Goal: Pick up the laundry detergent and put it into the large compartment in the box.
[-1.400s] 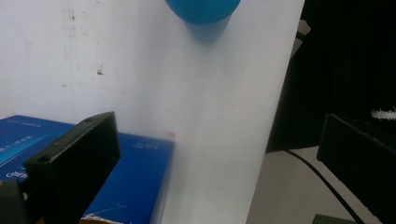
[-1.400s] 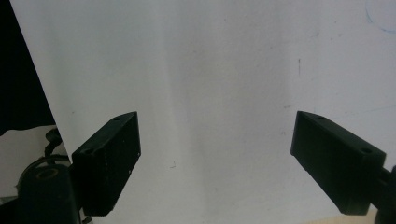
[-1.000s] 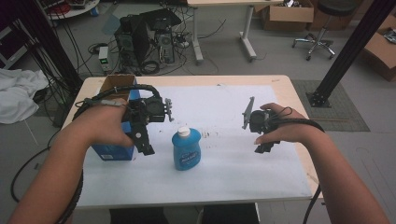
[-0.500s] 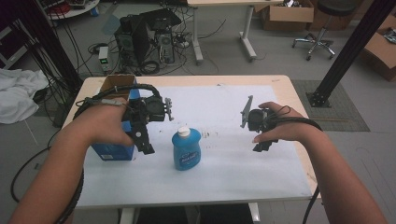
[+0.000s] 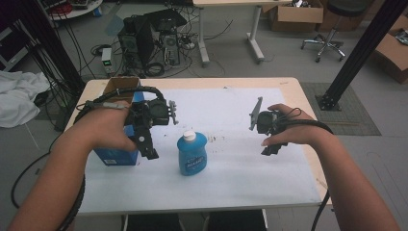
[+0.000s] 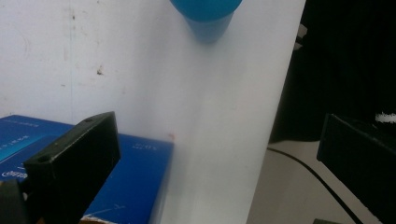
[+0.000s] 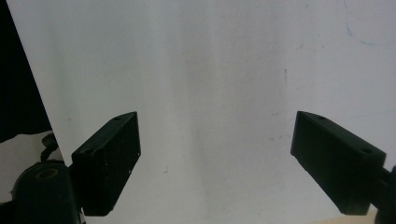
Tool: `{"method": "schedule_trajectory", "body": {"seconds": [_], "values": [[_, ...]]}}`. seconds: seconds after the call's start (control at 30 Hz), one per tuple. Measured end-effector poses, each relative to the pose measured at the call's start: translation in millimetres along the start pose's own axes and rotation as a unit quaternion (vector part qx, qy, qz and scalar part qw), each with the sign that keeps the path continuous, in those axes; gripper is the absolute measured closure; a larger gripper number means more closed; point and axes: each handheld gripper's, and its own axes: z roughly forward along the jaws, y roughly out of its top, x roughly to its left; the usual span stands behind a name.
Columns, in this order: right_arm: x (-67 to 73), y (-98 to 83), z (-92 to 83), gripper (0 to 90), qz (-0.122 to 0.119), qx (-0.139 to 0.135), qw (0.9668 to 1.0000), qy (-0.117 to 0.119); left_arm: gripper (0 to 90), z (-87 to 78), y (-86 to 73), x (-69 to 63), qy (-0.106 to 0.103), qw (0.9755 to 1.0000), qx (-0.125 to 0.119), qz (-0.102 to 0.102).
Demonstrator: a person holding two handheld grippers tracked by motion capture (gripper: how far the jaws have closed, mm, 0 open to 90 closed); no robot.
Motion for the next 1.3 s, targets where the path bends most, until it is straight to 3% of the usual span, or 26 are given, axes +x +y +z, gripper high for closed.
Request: {"method": "schedule_trajectory", "body": {"seconds": [0.4, 0.63, 1.03, 1.3], "values": [[3.6, -1.5, -2.8, 15.9, -0.001, -0.003, 1.0, -0.006, 0.1, 2.6, 2.0, -4.1, -0.008, 0.9998, -0.014, -0.01], [4.2, -4.2, -1.5, 15.9, -0.008, -0.005, 0.9999, -0.006, 0.1, 3.3, 12.9, -7.5, -0.008, 0.9996, -0.015, -0.02], [5.9, 0.5, 2.4, 15.9, -0.025, -0.006, 0.9996, -0.007, 0.1, 5.2, 24.7, -15.0, -0.007, 0.9976, -0.048, -0.049], [7.7, -1.3, 2.0, 15.9, -0.024, -0.008, 0.9996, -0.01, 0.1, 6.3, 25.6, -11.8, -0.008, 0.9958, -0.071, -0.057]]}}
